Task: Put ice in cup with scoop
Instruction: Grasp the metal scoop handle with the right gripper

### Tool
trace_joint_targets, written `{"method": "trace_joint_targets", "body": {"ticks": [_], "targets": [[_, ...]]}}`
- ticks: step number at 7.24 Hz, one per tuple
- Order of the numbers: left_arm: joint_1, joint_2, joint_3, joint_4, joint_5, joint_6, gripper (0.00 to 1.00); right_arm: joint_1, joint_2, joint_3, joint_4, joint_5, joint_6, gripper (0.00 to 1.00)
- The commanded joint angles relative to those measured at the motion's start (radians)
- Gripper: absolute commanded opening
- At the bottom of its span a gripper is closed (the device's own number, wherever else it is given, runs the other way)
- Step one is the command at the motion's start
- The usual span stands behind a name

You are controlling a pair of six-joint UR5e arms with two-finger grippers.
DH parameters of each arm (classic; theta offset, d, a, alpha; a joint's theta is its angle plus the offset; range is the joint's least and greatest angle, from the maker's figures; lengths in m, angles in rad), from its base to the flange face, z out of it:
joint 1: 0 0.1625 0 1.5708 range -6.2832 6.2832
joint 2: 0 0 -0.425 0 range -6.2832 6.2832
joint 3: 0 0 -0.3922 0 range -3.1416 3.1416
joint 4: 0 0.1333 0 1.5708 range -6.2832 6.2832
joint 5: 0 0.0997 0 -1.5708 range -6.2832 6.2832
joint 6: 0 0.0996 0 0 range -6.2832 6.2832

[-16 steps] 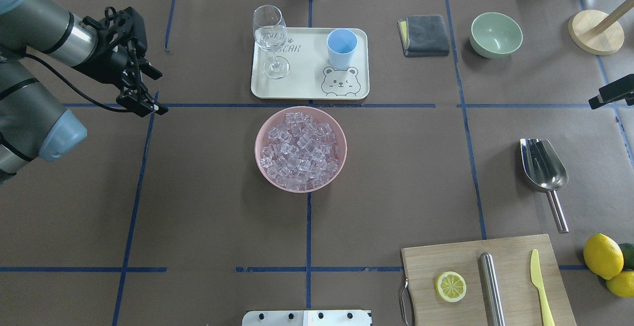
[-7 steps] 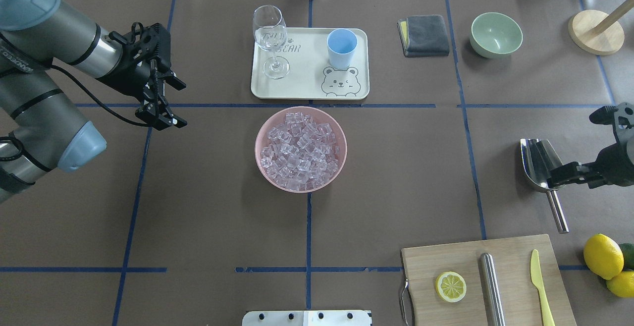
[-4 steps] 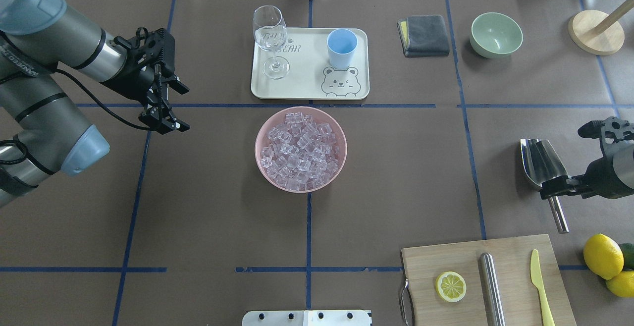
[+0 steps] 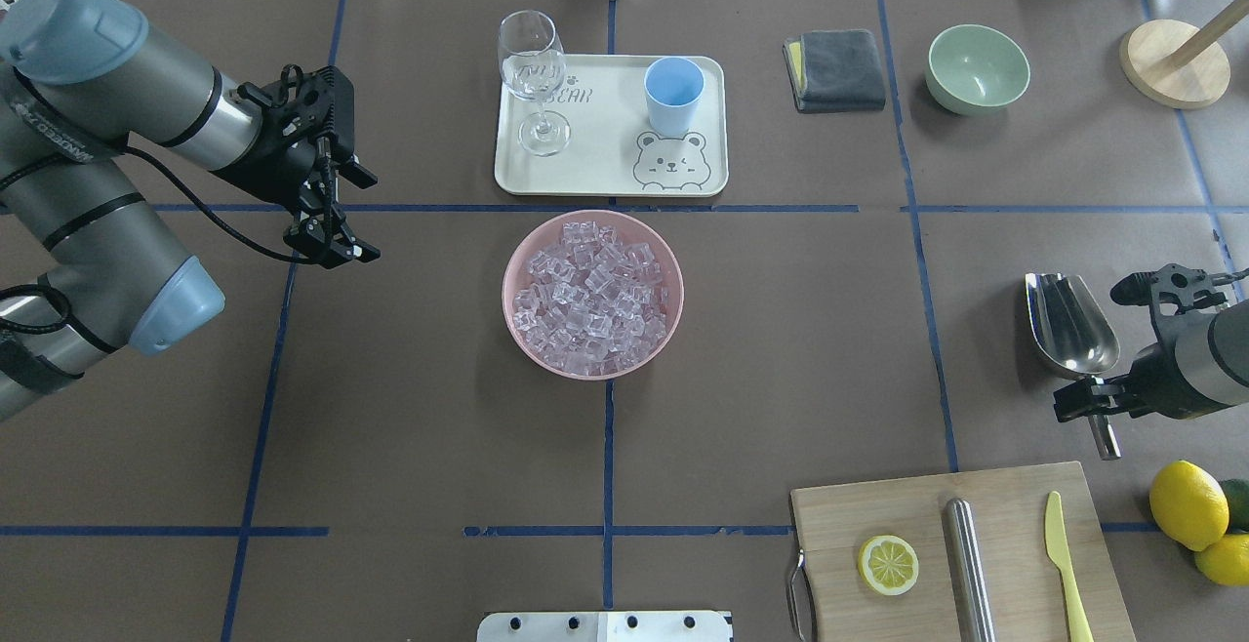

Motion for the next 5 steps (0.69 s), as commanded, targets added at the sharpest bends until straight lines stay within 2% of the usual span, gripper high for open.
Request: {"method": "trace_joint_targets", "body": {"ticks": [1, 2, 3, 4, 5], "targets": [[0.004, 0.001, 0.001, 0.000, 0.001, 0.000, 1.00, -0.004, 0.005, -0.008, -0.002, 0.002, -0.002, 0.73], [0.004, 0.001, 0.001, 0.000, 0.001, 0.000, 1.00, -0.004, 0.005, -0.008, -0.002, 0.003, -0.002, 0.72], [0.006, 0.001, 0.002, -0.002, 0.001, 0.000, 1.00, -0.004, 0.007, -0.008, -0.002, 0.005, -0.002, 0.67], [0.006, 0.001, 0.002, -0.002, 0.001, 0.002, 1.00, -0.004, 0.007, -0.008, -0.002, 0.006, -0.005, 0.50], [0.006, 0.001, 0.002, -0.002, 0.001, 0.002, 1.00, -0.004, 0.005, -0.007, -0.002, 0.006, -0.009, 0.25]]}}
